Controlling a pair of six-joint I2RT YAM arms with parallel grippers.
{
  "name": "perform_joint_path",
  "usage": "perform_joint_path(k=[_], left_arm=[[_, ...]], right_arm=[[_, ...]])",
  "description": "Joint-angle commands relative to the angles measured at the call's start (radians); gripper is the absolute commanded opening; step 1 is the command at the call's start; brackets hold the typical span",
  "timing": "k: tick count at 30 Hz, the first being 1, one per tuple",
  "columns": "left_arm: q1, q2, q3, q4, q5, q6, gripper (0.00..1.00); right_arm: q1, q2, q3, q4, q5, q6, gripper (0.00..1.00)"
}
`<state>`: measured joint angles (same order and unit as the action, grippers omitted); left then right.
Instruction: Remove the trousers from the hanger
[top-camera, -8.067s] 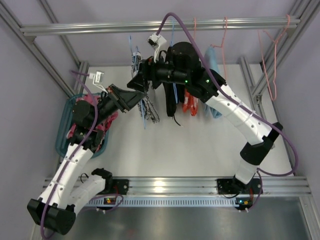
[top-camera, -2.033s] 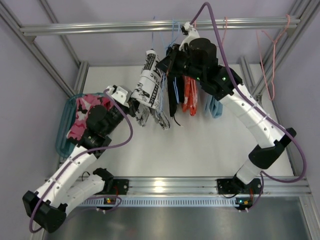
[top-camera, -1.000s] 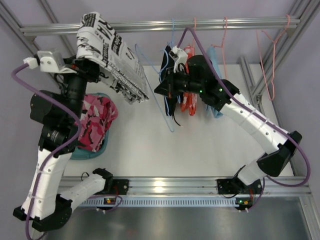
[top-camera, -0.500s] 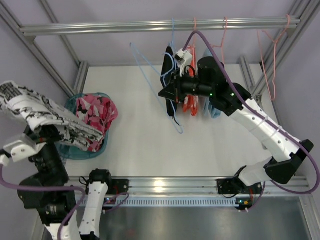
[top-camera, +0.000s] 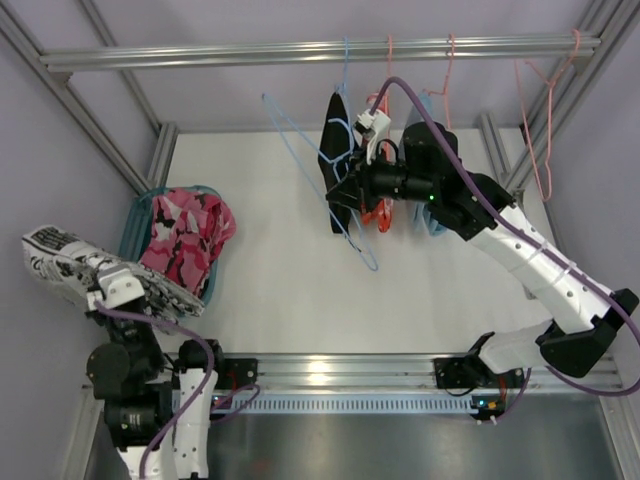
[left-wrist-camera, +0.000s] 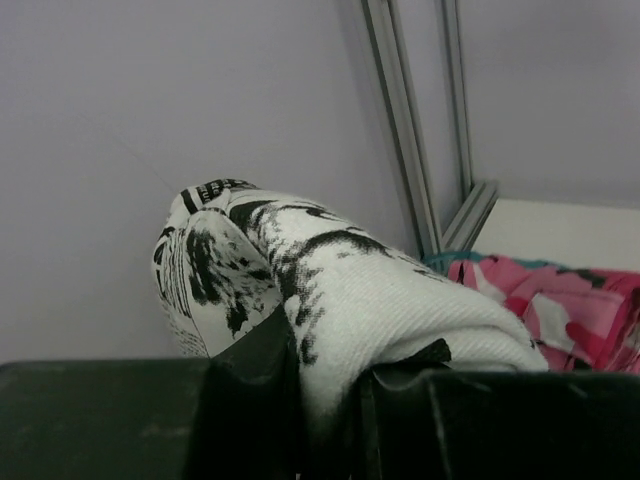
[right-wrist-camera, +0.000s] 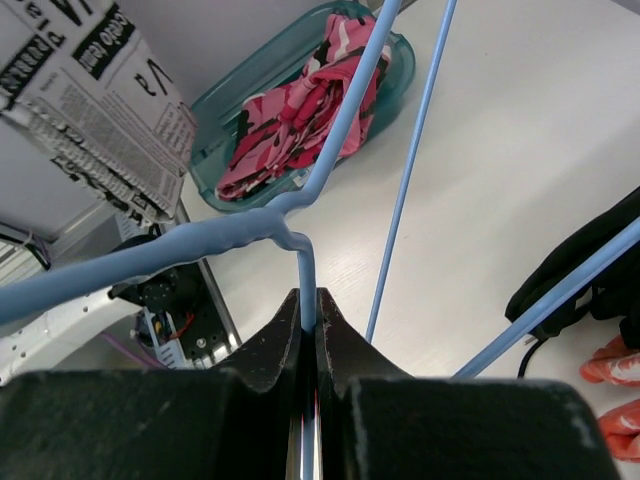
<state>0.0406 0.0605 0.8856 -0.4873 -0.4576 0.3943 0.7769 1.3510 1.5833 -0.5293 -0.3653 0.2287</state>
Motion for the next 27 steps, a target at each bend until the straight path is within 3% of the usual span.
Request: perform_joint_path(k=[1, 6, 10, 14, 19, 21, 23, 27], left_arm=[[-0.005, -0.013, -0.077, 0.096, 0.028, 0.119, 0.00], [-0.007, 0.057, -0.341, 0.287, 0.103, 0.185, 0.00], [-0.007, 0.246, -0.496, 0.635, 0.188, 0.259, 0.00], [-0.005, 0.633, -0.484, 0.843, 0.116, 0.249, 0.00], [0.028, 0.907, -0.354, 0.869, 0.177, 0.112, 0.02], [0.028, 0.950, -0.337, 0.866, 0.207, 0.086, 0.10], [0.028, 0.989, -0.312, 0.836, 0.224, 0.061, 0.33], [0.028, 0.992, -0.286, 0.670, 0.310, 0.017, 0.65]], right_arm=[[0.004, -0.052, 0.009, -0.020, -0.004, -0.045, 0.00], [0.004, -0.085, 0.015, -0.058, 0.005, -0.092, 0.00], [0.002, -0.133, 0.043, -0.107, 0.048, -0.182, 0.00], [-0.027, -0.153, 0.128, -0.184, 0.057, -0.268, 0.00], [-0.071, -0.202, 0.213, -0.277, 0.039, -0.301, 0.00], [-0.097, -0.217, 0.236, -0.297, 0.016, -0.295, 0.00], [-0.142, -0.246, 0.248, -0.334, -0.017, -0.293, 0.00], [-0.202, -0.321, 0.256, -0.408, -0.038, -0.315, 0.00]])
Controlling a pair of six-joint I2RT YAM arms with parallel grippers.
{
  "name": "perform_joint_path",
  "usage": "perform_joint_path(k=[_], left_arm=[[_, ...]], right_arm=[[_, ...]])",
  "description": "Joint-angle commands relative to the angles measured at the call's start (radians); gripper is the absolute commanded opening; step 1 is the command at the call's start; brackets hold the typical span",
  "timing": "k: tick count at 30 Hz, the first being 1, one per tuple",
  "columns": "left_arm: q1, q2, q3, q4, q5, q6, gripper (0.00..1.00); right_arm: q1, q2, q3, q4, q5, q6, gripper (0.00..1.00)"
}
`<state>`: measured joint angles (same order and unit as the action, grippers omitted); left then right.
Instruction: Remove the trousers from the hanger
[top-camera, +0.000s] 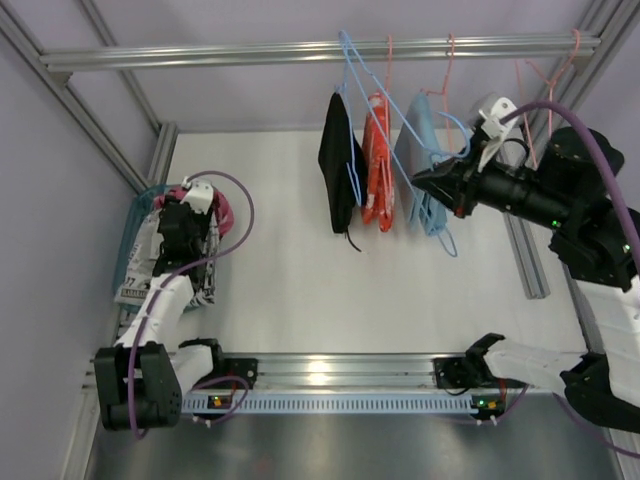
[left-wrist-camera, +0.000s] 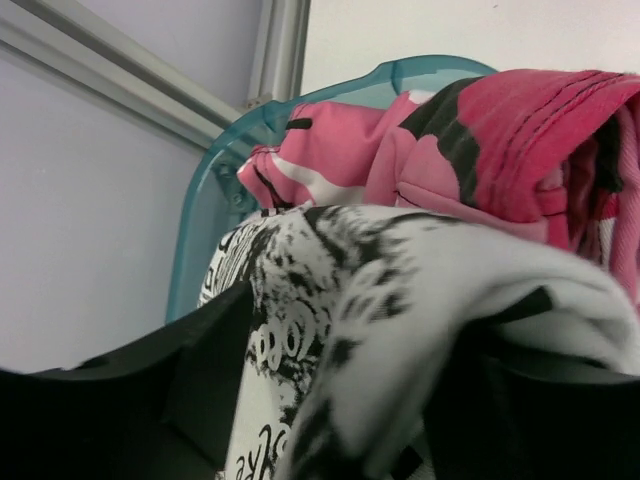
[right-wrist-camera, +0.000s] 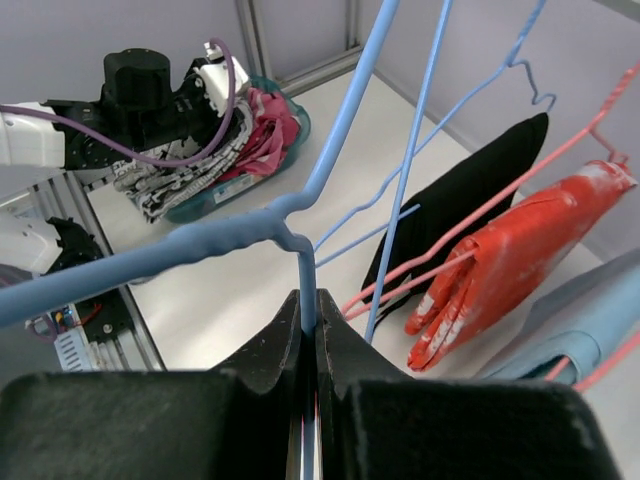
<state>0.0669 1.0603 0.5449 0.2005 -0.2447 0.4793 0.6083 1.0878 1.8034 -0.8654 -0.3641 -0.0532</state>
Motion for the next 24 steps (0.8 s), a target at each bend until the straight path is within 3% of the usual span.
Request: perform_joint_path(k=[1, 4, 6, 12, 19, 24], left_arm=[[0.002, -0.025, 0.058, -0.041, 0.123, -0.074, 0.69], [0.004, -0.080, 0.078, -0.148, 0.159, -0.102, 0.94], [0.002, -0.120, 0.111, -0.196, 0.188, -0.137, 0.99], [0.002, -0.340, 0.234, -0.415, 0.392, -0.244, 0.99], [0.002, -0.457, 0.366, -0.424, 0.679, -0.389, 0.99], [0.002, -0.430, 0.501, -0.420, 0.957, -0.583, 0.99]], right_arm=[[-0.056, -0.074, 0.034, -0.076, -0.038, -0.037, 0.00], [-0.094, -0.127, 0.034, -0.095, -0.032, -0.045, 0.00], [-0.117, -0.164, 0.043, -0.112, -0.041, -0.046, 0.00], [-0.269, -0.296, 0.027, -0.197, -0.064, -0.051, 0.00], [-0.390, -0.453, -0.087, -0.296, -0.097, -0.024, 0.00], [-0.443, -0.509, -0.131, -0.307, -0.344, -0.074, 0.00]])
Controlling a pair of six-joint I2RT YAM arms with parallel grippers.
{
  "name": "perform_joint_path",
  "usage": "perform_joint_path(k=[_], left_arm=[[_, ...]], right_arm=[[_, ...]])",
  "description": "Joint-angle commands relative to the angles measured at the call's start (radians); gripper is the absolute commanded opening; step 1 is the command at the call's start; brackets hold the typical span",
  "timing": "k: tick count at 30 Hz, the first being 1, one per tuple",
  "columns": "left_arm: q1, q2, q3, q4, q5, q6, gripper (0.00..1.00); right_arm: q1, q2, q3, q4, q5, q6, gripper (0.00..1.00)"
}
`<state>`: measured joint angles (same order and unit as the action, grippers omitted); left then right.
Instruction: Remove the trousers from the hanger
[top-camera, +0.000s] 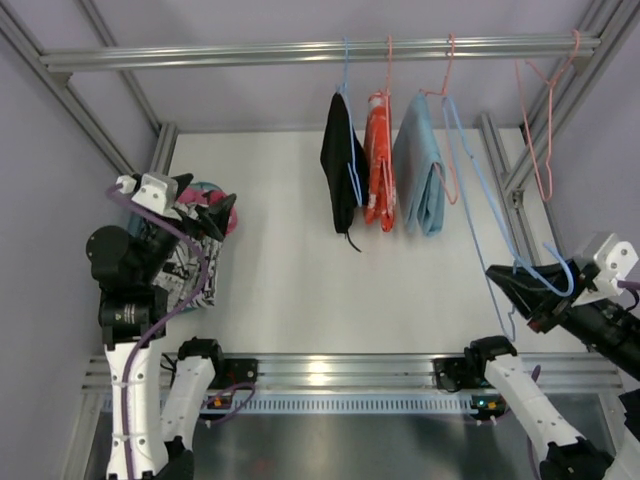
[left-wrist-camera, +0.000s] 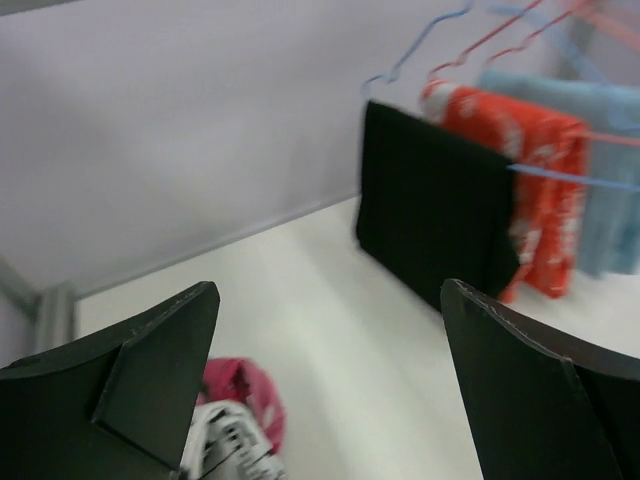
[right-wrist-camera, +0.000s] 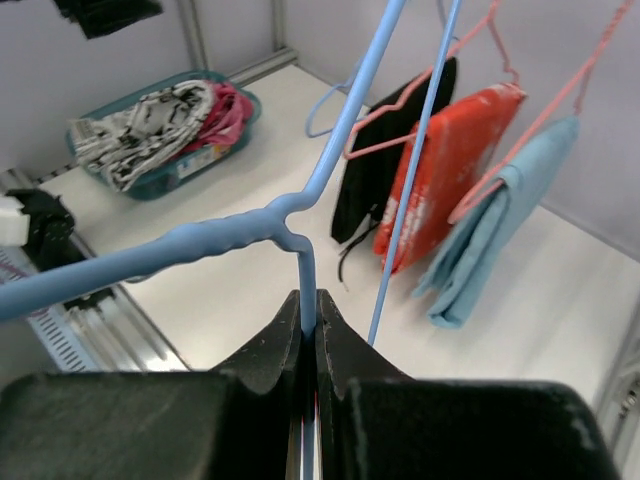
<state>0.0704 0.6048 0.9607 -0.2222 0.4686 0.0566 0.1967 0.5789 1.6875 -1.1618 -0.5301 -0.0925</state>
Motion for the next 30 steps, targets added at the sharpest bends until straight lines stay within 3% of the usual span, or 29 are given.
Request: perform_joint_path(k=[1, 5, 7, 11, 17, 20, 22, 30], left_arm=[[-0.001, 0.033, 0.117, 0.001, 0.289, -0.229, 0.99], [-0.001, 0.070, 0.248, 0.072, 0.530, -0.345, 0.98], [-0.003, 0.099, 0.326, 0.076, 0.666, -0.337, 0.98], [-0.003, 0.125, 0.388, 0.078, 0.806, -0.256, 0.97], [-0.001, 0.188, 0.452, 0.078, 0.892, -0.247, 0.96], [-0.001, 0.204, 0.435, 0.080, 0.880, -0.227, 0.97], [-0.003, 0.213, 0.425, 0.080, 0.887, -0.222, 0.97], [-0.004, 0.256, 0.342, 0.081, 0.949, -0.205, 0.90]], right_arm=[[-0.034, -0.002, -0.028, -0.022, -0.226, -0.053, 0.00], [-0.037, 0.030, -0.058, -0.131, -0.396, -0.162, 0.00], [-0.039, 0.084, -0.071, -0.205, -0.459, -0.209, 0.00], [-0.036, 0.191, -0.123, -0.274, -0.544, -0.272, 0.00], [-0.010, 0.379, -0.117, -0.196, -0.587, -0.259, 0.00], [0.117, 0.439, -0.107, -0.075, -0.507, -0.149, 0.00], [0.298, 0.470, -0.095, -0.033, -0.407, -0.093, 0.00], [0.457, 0.654, 0.021, -0.067, -0.400, -0.121, 0.00]])
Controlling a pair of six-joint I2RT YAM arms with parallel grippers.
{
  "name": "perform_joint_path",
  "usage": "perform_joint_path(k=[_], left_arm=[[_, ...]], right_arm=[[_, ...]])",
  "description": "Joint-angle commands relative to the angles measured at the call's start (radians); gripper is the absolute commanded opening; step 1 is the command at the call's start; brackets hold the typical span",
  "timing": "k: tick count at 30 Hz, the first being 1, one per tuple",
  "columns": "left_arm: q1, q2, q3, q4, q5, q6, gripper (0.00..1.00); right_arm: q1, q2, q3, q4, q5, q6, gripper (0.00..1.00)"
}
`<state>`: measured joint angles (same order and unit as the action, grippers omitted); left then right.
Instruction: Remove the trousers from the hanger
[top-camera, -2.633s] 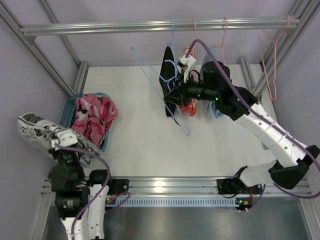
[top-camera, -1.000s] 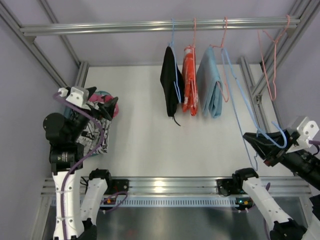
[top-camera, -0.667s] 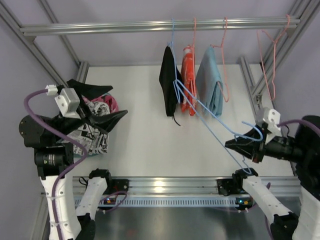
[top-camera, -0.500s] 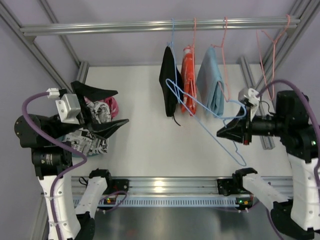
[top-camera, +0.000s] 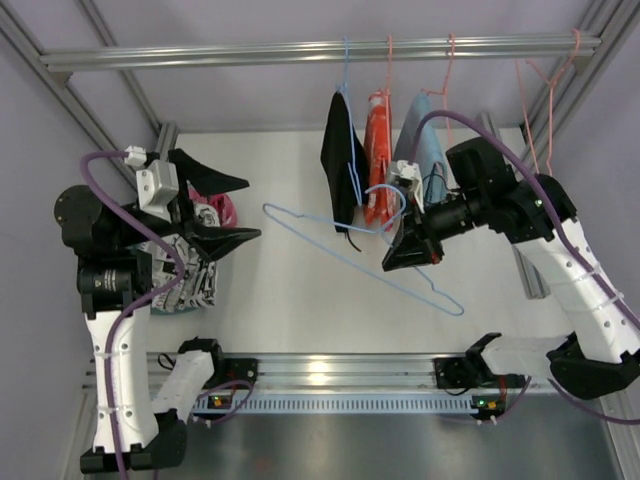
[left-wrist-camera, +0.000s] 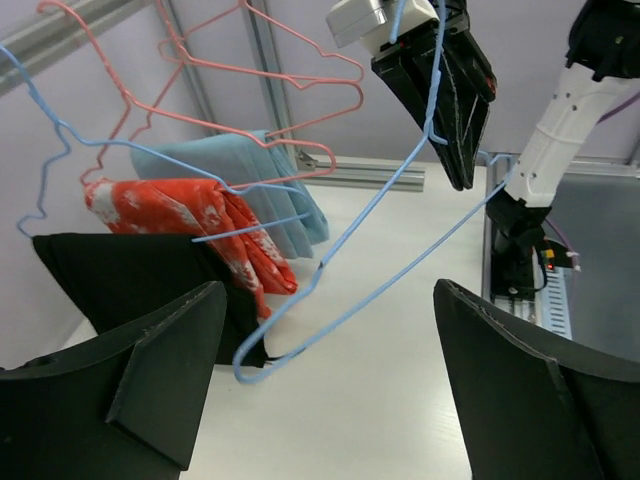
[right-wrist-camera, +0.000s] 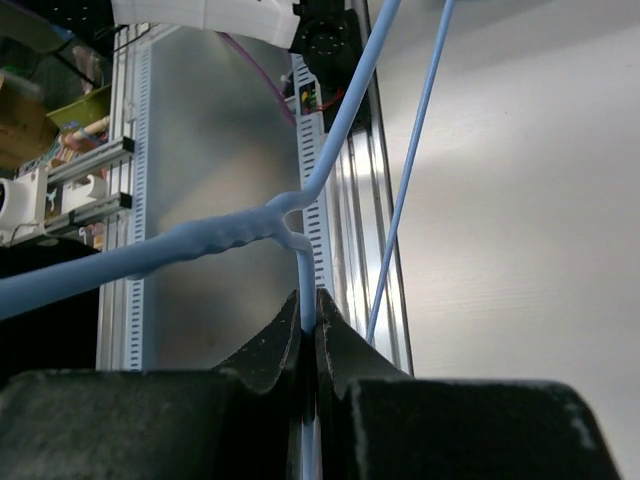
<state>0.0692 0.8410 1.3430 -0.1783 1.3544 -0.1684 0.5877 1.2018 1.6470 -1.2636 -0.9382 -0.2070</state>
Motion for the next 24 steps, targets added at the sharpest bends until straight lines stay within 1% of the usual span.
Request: perform_joint_path(k=[1, 3, 5, 9, 11, 12, 14, 16, 17, 18, 19, 21, 22, 23, 24], left_arm=[[-0.009, 0.026, -0.053, 0.039, 0.087, 0.006, 0.89], [-0.028, 0.039, -0.082, 0.039, 0.103, -0.012, 0.88], [-0.055, 0.046, -0.099, 0.040, 0.088, -0.025, 0.87], [-0.159, 0.043, -0.154, 0.040, 0.032, -0.011, 0.85], [-0.201, 0.030, -0.205, 0.042, -0.010, -0.003, 0.83], [-0.245, 0.027, -0.221, 0.040, -0.026, 0.003, 0.82], [-0.287, 0.017, -0.269, 0.039, -0.057, 0.017, 0.81], [-0.336, 0.020, -0.288, -0.013, -0.077, 0.070, 0.77], [-0.351, 0.024, -0.282, -0.135, -0.121, 0.120, 0.76], [-0.396, 0.029, -0.271, -0.200, -0.147, 0.255, 0.75], [-0.423, 0.033, -0.251, -0.255, -0.182, 0.315, 0.73], [-0.500, 0.040, -0.245, -0.326, -0.245, 0.375, 0.69], [-0.506, 0.038, -0.252, -0.328, -0.247, 0.376, 0.66], [-0.508, 0.040, -0.255, -0.328, -0.250, 0.380, 0.60], [-0.509, 0.038, -0.255, -0.329, -0.261, 0.385, 0.57]], right_arm=[[0.079, 0.062, 0.076, 0.026, 0.009, -0.012, 0.00], [0.119, 0.088, 0.085, 0.024, 0.012, -0.022, 0.00], [0.164, 0.128, 0.103, 0.012, 0.025, -0.040, 0.00], [0.231, 0.197, 0.167, -0.016, 0.041, -0.055, 0.00], [0.260, 0.237, 0.189, -0.025, 0.039, -0.054, 0.00], [0.268, 0.251, 0.201, -0.031, 0.038, -0.052, 0.00], [0.284, 0.284, 0.227, -0.040, 0.023, -0.046, 0.00], [0.288, 0.306, 0.235, -0.036, 0.003, -0.035, 0.00], [0.290, 0.309, 0.235, -0.034, -0.002, -0.026, 0.00], [0.290, 0.312, 0.234, -0.031, -0.005, -0.025, 0.00], [0.290, 0.318, 0.232, -0.030, -0.008, -0.023, 0.00], [0.291, 0.323, 0.232, -0.029, -0.010, -0.025, 0.00], [0.294, 0.326, 0.232, -0.026, -0.010, -0.025, 0.00], [0.299, 0.328, 0.234, -0.026, -0.011, -0.023, 0.00], [0.302, 0.328, 0.232, -0.028, -0.010, -0.026, 0.00]])
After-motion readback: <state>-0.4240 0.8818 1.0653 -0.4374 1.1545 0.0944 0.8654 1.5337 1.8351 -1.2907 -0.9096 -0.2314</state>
